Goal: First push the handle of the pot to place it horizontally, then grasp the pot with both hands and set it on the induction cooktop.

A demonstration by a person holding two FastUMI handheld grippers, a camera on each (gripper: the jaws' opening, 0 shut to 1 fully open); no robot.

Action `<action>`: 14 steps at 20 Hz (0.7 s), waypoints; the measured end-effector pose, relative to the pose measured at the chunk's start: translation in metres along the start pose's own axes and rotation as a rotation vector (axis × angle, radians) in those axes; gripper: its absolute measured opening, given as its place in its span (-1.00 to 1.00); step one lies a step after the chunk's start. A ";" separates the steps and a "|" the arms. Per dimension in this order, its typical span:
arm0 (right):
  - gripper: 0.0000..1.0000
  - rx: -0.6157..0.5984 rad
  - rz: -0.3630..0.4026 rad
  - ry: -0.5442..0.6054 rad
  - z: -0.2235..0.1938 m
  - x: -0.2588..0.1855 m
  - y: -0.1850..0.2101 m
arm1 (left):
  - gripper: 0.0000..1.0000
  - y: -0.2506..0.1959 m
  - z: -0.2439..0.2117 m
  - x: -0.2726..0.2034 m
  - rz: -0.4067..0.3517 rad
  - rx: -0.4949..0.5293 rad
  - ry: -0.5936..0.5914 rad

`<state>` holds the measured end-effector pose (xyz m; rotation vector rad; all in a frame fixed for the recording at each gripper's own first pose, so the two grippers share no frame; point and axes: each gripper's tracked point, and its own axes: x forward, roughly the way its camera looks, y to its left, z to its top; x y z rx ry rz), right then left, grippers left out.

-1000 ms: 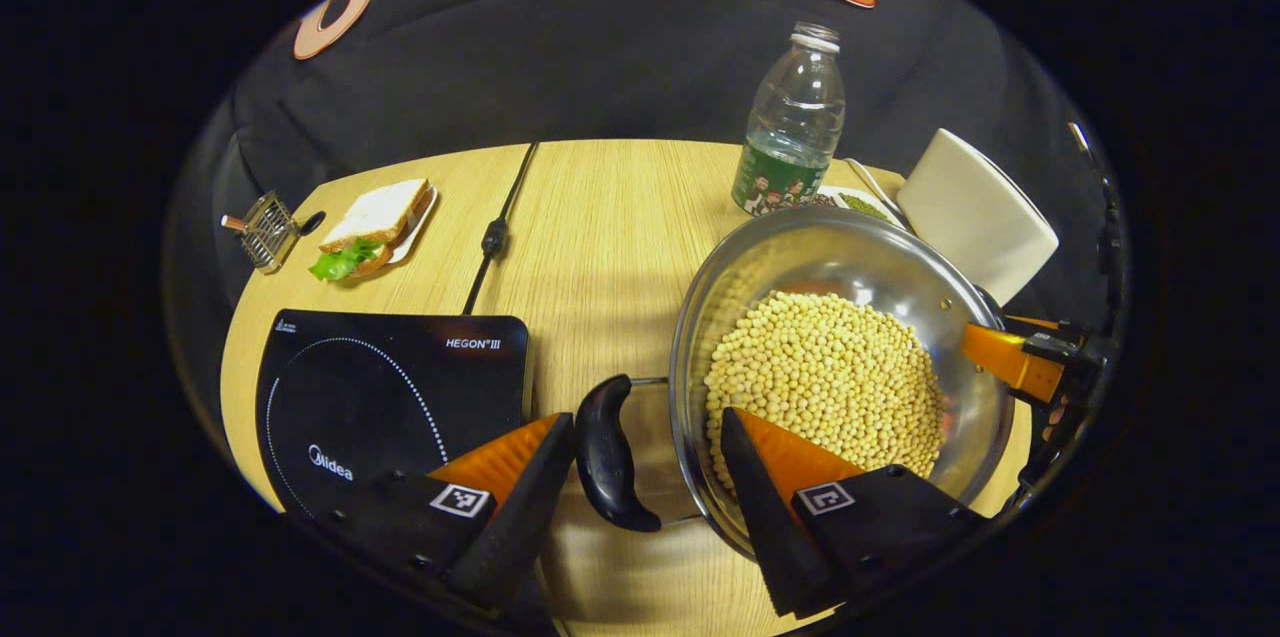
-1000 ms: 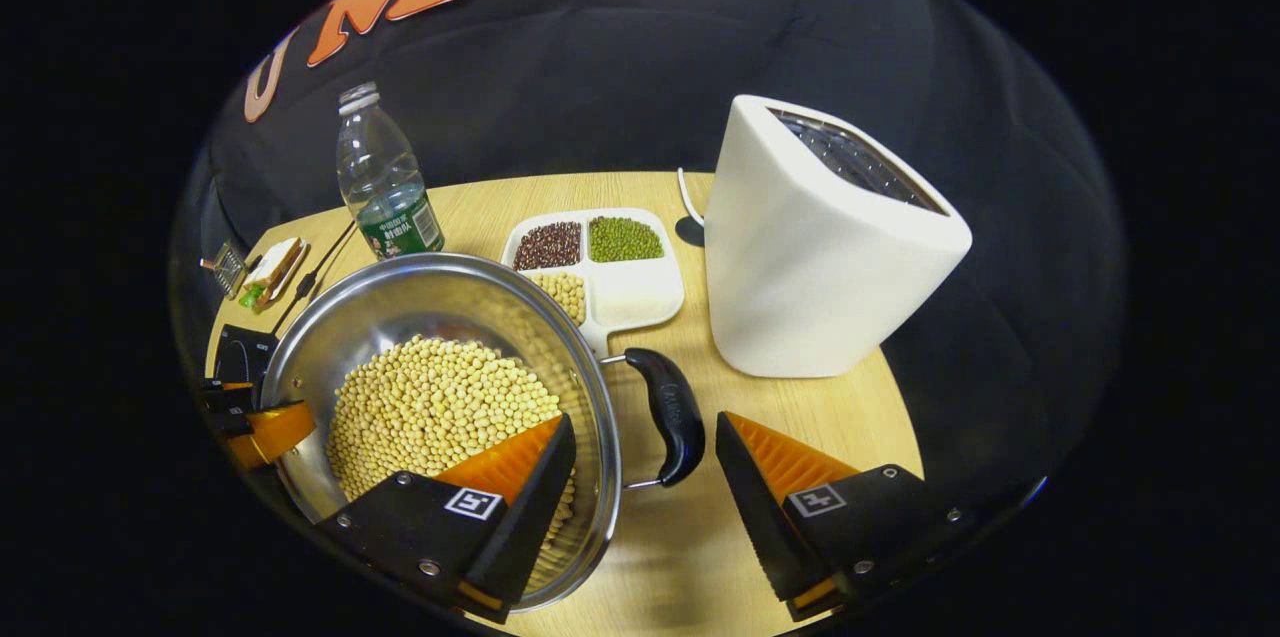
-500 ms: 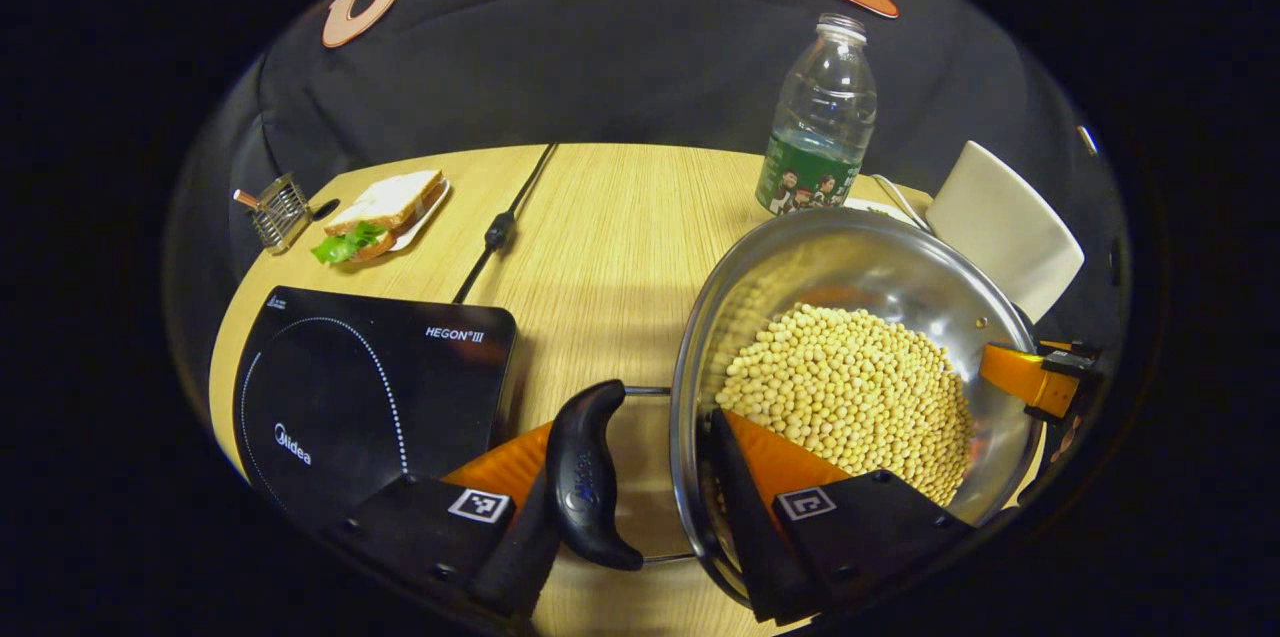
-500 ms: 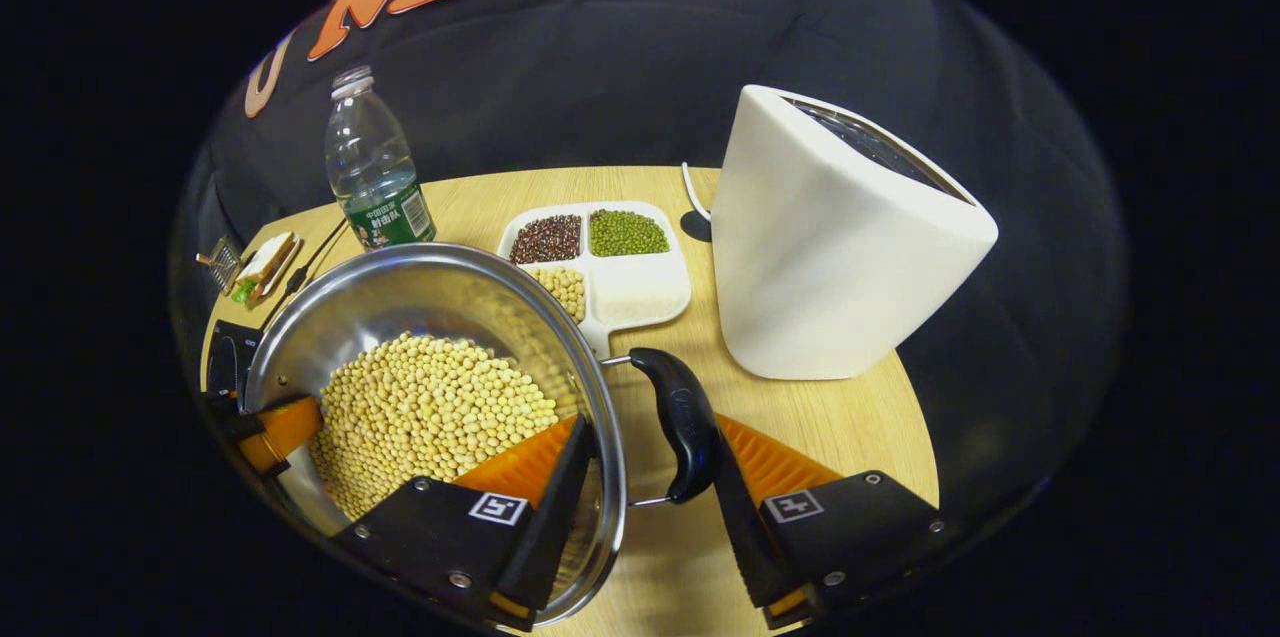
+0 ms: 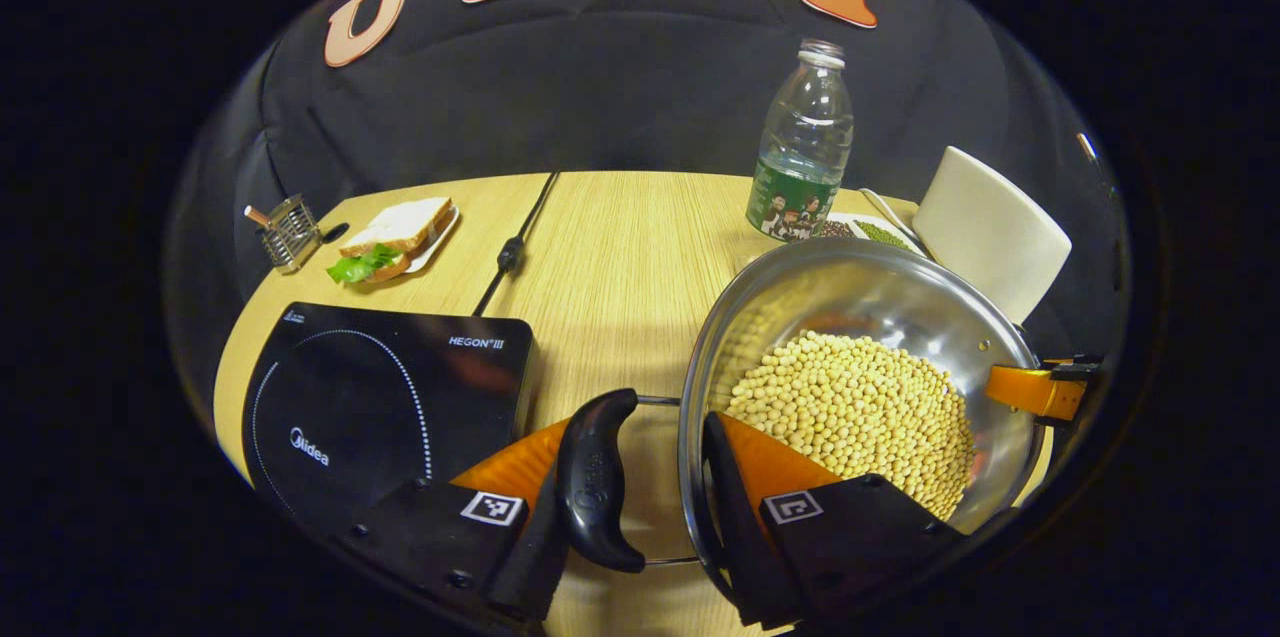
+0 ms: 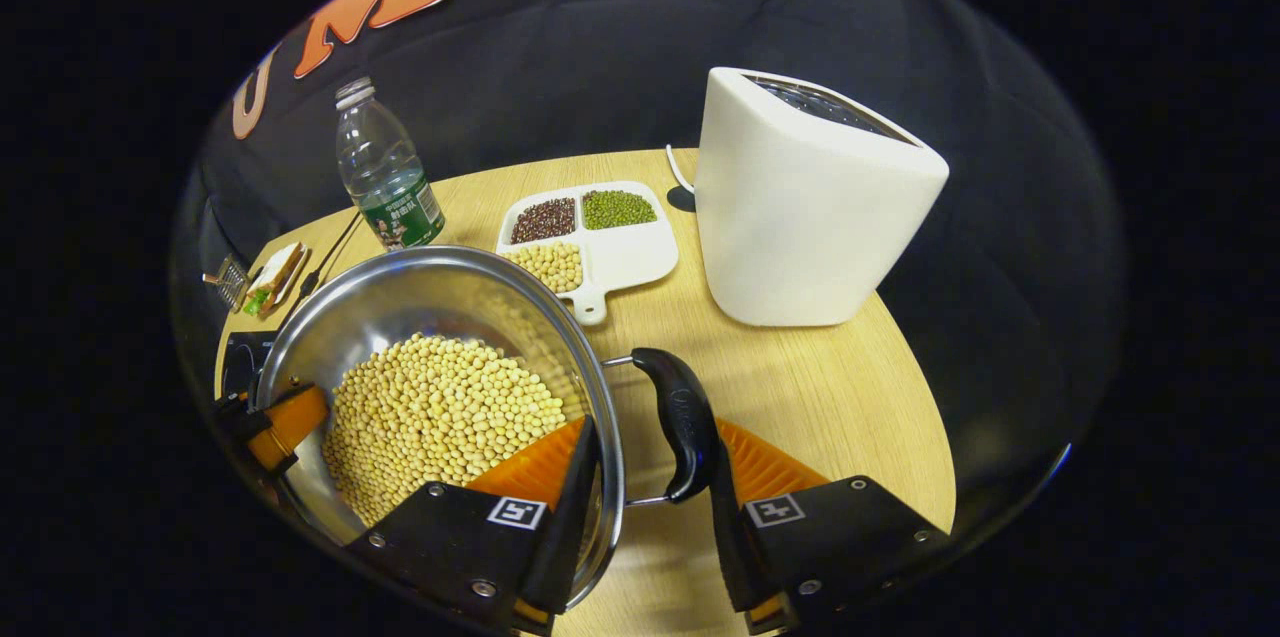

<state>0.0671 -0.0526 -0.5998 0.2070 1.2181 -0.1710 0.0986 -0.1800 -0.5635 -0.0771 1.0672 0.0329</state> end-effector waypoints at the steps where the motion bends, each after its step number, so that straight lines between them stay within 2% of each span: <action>1: 0.16 0.006 0.002 0.001 0.000 -0.004 0.001 | 0.46 0.002 0.004 -0.003 0.001 0.005 -0.006; 3: 0.08 0.002 0.004 -0.011 0.000 -0.016 0.005 | 0.51 0.006 0.009 -0.013 0.000 0.009 -0.021; 4: 0.15 -0.002 0.001 -0.023 0.004 -0.024 0.006 | 0.46 0.009 0.013 -0.019 -0.002 0.003 -0.031; 7: 0.15 -0.007 0.001 -0.062 0.011 -0.048 0.015 | 0.46 0.020 0.021 -0.038 -0.008 0.000 -0.059; 8: 0.05 -0.009 0.004 -0.069 0.016 -0.056 0.017 | 0.46 0.025 0.023 -0.046 -0.008 0.002 -0.066; 9: 0.15 -0.015 0.009 -0.069 0.016 -0.064 0.020 | 0.46 0.030 0.026 -0.053 -0.009 0.005 -0.074; 10: 0.15 -0.023 0.015 -0.075 0.013 -0.076 0.027 | 0.42 0.035 0.029 -0.060 -0.012 0.004 -0.078; 11: 0.07 -0.026 0.021 -0.088 0.020 -0.080 0.032 | 0.51 0.040 0.029 -0.067 -0.012 0.000 -0.076; 12: 0.15 -0.035 0.025 -0.094 0.020 -0.089 0.036 | 0.51 0.046 0.032 -0.074 -0.011 0.000 -0.082; 13: 0.05 -0.044 0.030 -0.096 0.020 -0.096 0.044 | 0.41 0.054 0.035 -0.080 -0.007 -0.003 -0.088; 14: 0.15 -0.052 0.035 -0.100 0.020 -0.102 0.052 | 0.46 0.063 0.035 -0.086 -0.004 -0.006 -0.086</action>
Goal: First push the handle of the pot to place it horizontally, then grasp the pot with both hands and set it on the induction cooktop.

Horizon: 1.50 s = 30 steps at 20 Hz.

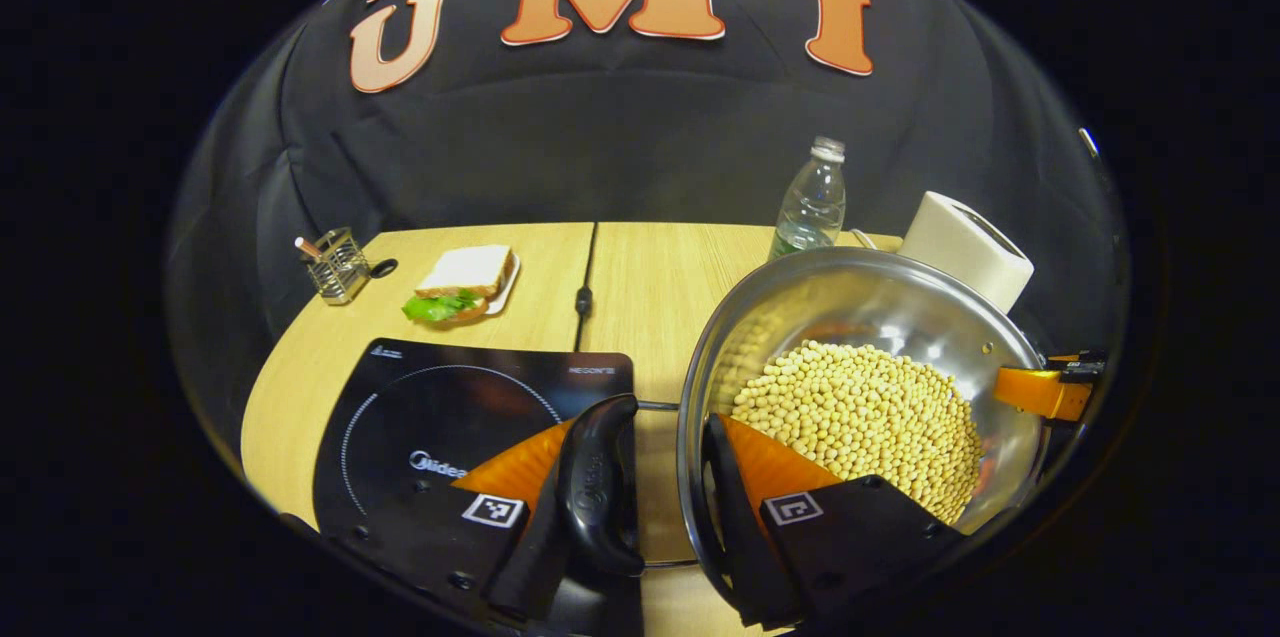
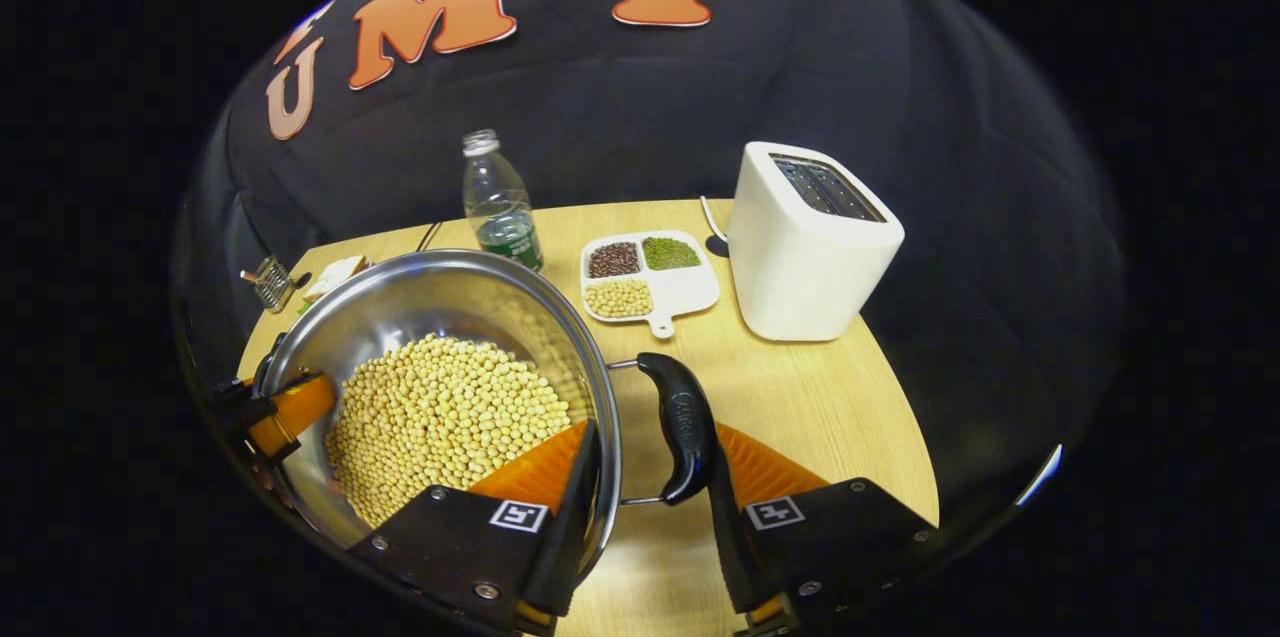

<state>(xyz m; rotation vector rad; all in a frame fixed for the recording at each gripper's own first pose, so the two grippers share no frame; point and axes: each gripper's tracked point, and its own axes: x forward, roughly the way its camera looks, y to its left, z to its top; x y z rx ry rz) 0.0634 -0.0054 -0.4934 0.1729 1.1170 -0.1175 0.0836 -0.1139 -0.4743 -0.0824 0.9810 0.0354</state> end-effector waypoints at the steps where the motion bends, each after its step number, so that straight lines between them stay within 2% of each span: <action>1: 0.14 -0.006 0.008 -0.004 -0.001 -0.004 0.012 | 0.41 0.008 0.000 -0.005 0.004 -0.004 -0.002; 3: 0.15 -0.020 0.026 -0.016 0.003 -0.012 0.030 | 0.41 0.028 0.003 -0.015 0.015 -0.015 -0.005; 4: 0.05 -0.030 0.034 -0.019 0.005 -0.016 0.040 | 0.46 0.036 0.003 -0.021 0.023 -0.020 -0.005; 5: 0.15 -0.040 0.044 -0.020 0.006 -0.017 0.047 | 0.46 0.046 0.004 -0.025 0.031 -0.024 -0.008; 7: 0.15 -0.056 0.064 -0.025 0.010 -0.023 0.069 | 0.41 0.067 0.007 -0.033 0.047 -0.034 -0.014; 8: 0.15 -0.067 0.074 -0.032 0.013 -0.028 0.080 | 0.46 0.077 0.008 -0.037 0.056 -0.040 -0.017; 9: 0.15 -0.075 0.083 -0.038 0.016 -0.030 0.090 | 0.41 0.090 0.010 -0.042 0.065 -0.045 -0.021; 13: 0.15 -0.098 0.136 -0.037 0.013 -0.034 0.135 | 0.45 0.136 0.011 -0.055 0.112 -0.062 -0.032; 14: 0.15 -0.106 0.153 -0.034 0.014 -0.034 0.146 | 0.46 0.146 0.009 -0.059 0.124 -0.077 -0.028; 15: 0.05 -0.112 0.166 -0.033 0.016 -0.034 0.156 | 0.39 0.155 0.007 -0.064 0.134 -0.089 -0.022; 16: 0.15 -0.122 0.175 -0.034 0.017 -0.035 0.168 | 0.46 0.165 0.007 -0.068 0.144 -0.092 -0.028; 17: 0.05 -0.132 0.184 -0.040 0.020 -0.034 0.177 | 0.41 0.177 0.008 -0.069 0.154 -0.096 -0.037; 18: 0.15 -0.141 0.192 -0.043 0.021 -0.036 0.187 | 0.41 0.187 0.008 -0.071 0.161 -0.104 -0.037; 20: 0.15 -0.150 0.210 -0.044 0.022 -0.038 0.207 | 0.51 0.206 0.008 -0.075 0.177 -0.117 -0.033; 21: 0.15 -0.158 0.217 -0.045 0.022 -0.038 0.216 | 0.46 0.215 0.007 -0.076 0.186 -0.121 -0.036; 22: 0.05 -0.166 0.224 -0.047 0.022 -0.038 0.226 | 0.41 0.224 0.006 -0.078 0.194 -0.123 -0.036; 23: 0.15 -0.169 0.231 -0.045 0.022 -0.037 0.233 | 0.46 0.233 0.005 -0.079 0.201 -0.127 -0.035; 29: 0.15 -0.186 0.252 -0.005 0.006 -0.024 0.265 | 0.46 0.265 -0.010 -0.070 0.217 -0.133 -0.007; 30: 0.15 -0.186 0.250 -0.004 0.004 -0.023 0.266 | 0.41 0.264 -0.012 -0.069 0.213 -0.139 -0.004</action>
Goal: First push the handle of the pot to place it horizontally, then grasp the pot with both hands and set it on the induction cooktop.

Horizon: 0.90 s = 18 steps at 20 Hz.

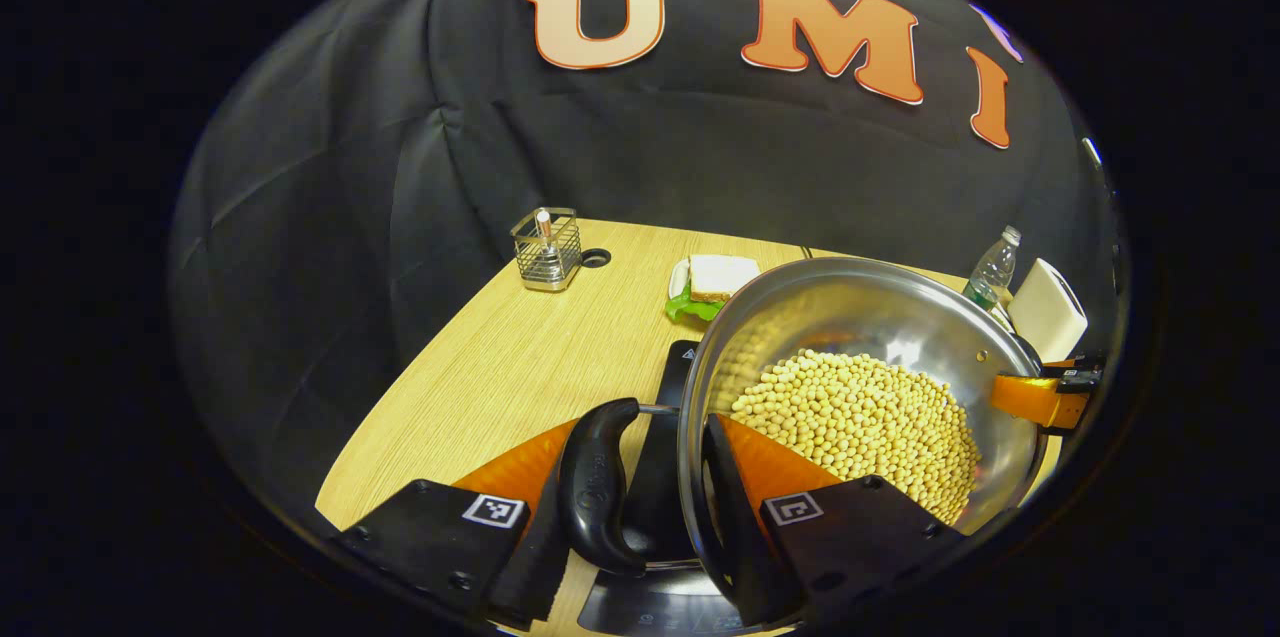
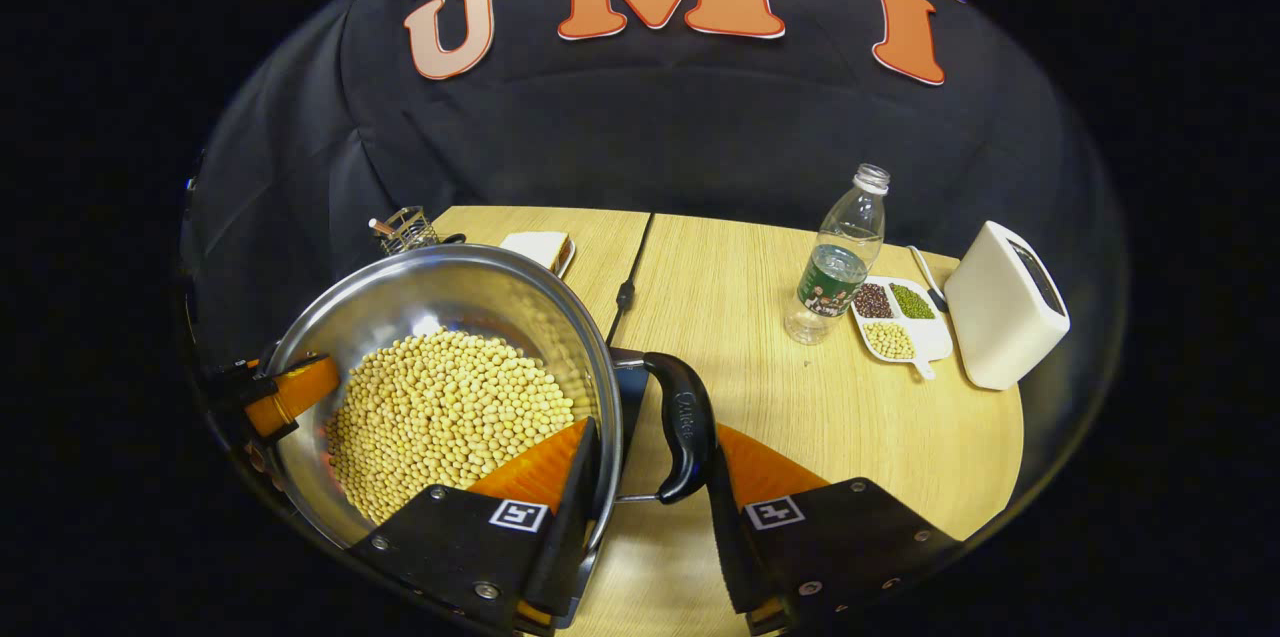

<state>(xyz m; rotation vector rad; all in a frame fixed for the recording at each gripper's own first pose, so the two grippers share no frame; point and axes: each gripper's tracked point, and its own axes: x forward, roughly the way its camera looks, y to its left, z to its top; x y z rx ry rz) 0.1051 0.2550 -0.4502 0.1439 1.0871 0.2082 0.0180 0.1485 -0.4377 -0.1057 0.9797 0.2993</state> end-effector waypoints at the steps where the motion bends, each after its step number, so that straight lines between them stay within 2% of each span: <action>1: 0.15 -0.002 -0.005 0.002 0.000 0.002 0.001 | 0.41 -0.002 -0.001 0.001 -0.005 -0.007 0.006; 6: 0.15 -0.006 -0.024 0.015 -0.006 0.009 0.006 | 0.46 -0.002 -0.005 0.009 -0.021 -0.001 0.009; 10: 0.16 0.004 -0.011 0.038 -0.012 0.015 0.005 | 0.46 -0.003 -0.001 0.009 -0.023 -0.005 0.007; 14: 0.15 -0.008 -0.024 0.026 -0.007 0.007 0.006 | 0.41 -0.001 -0.001 0.010 -0.037 -0.020 0.003; 17: 0.15 -0.009 -0.024 0.027 -0.005 0.004 0.005 | 0.51 0.000 -0.001 0.008 -0.034 -0.032 0.002; 18: 0.15 -0.007 -0.023 0.031 -0.006 0.005 0.006 | 0.46 -0.001 -0.001 0.009 -0.035 -0.039 0.006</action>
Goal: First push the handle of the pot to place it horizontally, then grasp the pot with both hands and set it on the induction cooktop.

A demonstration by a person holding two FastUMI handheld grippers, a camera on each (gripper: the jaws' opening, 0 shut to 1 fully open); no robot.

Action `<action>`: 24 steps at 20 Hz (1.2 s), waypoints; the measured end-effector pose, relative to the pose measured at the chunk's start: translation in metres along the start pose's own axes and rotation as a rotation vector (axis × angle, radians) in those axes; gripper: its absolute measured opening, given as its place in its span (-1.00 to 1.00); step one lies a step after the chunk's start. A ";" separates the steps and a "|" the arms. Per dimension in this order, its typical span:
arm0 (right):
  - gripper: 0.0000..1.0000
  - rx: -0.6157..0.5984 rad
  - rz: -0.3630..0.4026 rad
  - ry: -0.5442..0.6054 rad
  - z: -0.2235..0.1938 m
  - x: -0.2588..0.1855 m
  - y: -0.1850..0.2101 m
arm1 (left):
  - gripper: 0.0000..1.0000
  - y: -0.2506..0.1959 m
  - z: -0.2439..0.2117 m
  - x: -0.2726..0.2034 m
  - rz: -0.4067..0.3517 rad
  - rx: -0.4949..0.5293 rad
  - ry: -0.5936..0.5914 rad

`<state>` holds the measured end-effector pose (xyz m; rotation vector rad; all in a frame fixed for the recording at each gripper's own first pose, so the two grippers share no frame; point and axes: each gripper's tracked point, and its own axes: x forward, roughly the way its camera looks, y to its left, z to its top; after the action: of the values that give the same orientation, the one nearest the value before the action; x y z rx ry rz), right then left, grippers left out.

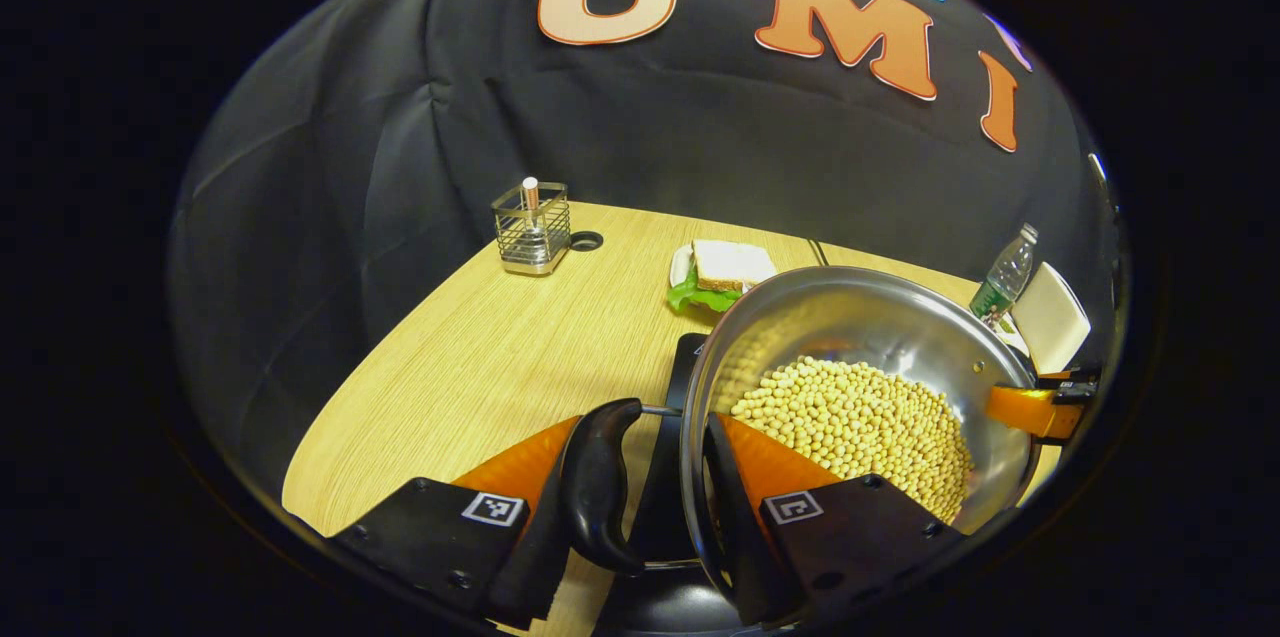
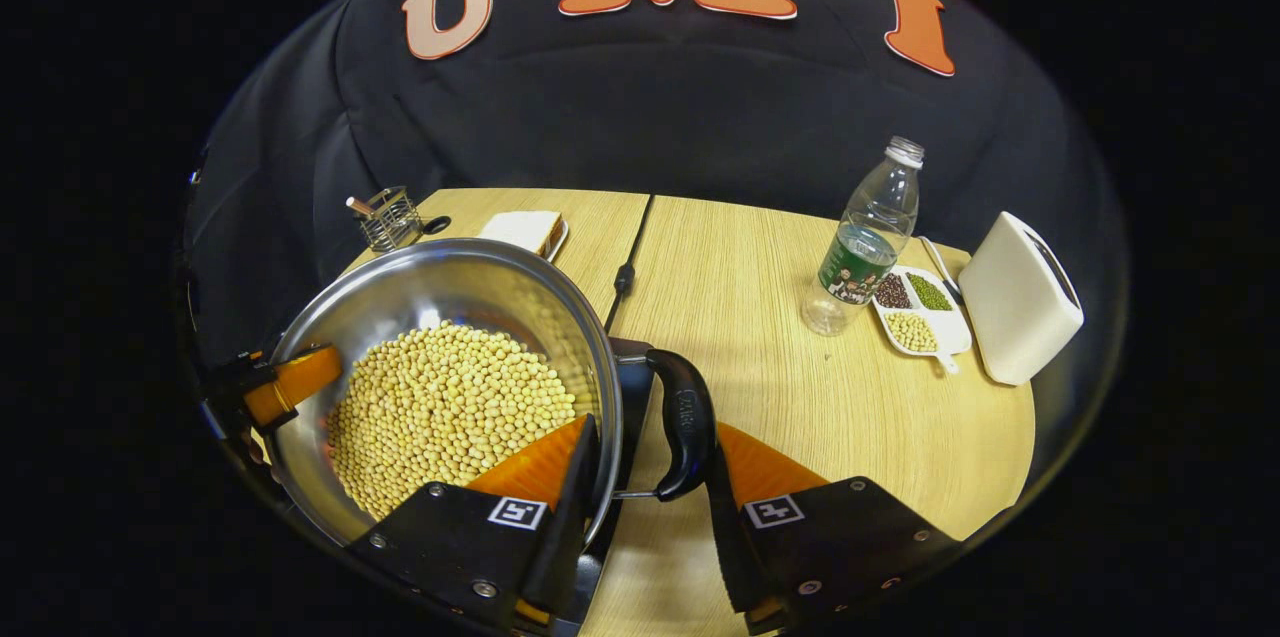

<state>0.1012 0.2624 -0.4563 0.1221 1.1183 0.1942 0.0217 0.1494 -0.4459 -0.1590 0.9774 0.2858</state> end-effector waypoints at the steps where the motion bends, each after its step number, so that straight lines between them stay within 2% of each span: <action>1: 0.15 -0.001 0.000 0.003 0.000 0.000 0.001 | 0.46 0.001 0.000 -0.001 -0.001 -0.004 0.006; 3: 0.16 0.002 0.000 -0.006 0.004 0.000 0.002 | 0.51 0.002 0.003 -0.002 -0.004 -0.012 0.001; 5: 0.15 0.000 0.004 -0.011 0.003 -0.004 0.001 | 0.46 0.002 -0.004 -0.001 -0.011 -0.016 0.009; 6: 0.10 0.002 0.008 -0.012 0.003 -0.005 -0.002 | 0.47 0.002 -0.002 -0.001 -0.018 -0.011 0.003; 10: 0.34 0.010 0.028 -0.043 0.005 -0.012 -0.003 | 0.55 0.005 0.000 -0.006 0.007 0.055 0.003; 11: 0.36 0.006 0.025 -0.071 0.012 -0.017 -0.006 | 0.51 0.007 0.002 -0.009 0.024 0.061 -0.002; 13: 0.43 0.006 0.038 -0.137 0.025 -0.031 -0.007 | 0.68 0.008 0.009 -0.017 0.041 0.055 -0.012; 14: 0.47 0.007 0.048 -0.173 0.033 -0.039 -0.007 | 0.55 0.008 0.009 -0.024 0.051 0.039 0.004; 15: 0.48 0.006 0.054 -0.215 0.040 -0.048 -0.009 | 0.65 0.011 0.013 -0.030 0.071 0.029 0.004; 18: 0.55 -0.010 0.038 -0.330 0.058 -0.083 -0.023 | 0.65 0.016 0.036 -0.051 0.128 0.010 -0.063; 19: 0.56 -0.011 0.029 -0.367 0.067 -0.093 -0.029 | 0.64 0.013 0.047 -0.061 0.132 0.001 -0.096; 20: 0.57 -0.013 0.028 -0.409 0.073 -0.109 -0.032 | 0.55 0.008 0.057 -0.074 0.120 -0.004 -0.122; 22: 0.58 -0.034 0.019 -0.512 0.084 -0.139 -0.042 | 0.60 -0.007 0.082 -0.105 0.075 0.004 -0.210; 24: 0.58 -0.042 -0.010 -0.594 0.092 -0.170 -0.060 | 0.60 -0.013 0.103 -0.136 0.081 0.005 -0.287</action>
<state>0.1176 0.1672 -0.2780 0.1259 0.5232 0.1575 0.0360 0.1412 -0.2755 -0.0713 0.7004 0.3699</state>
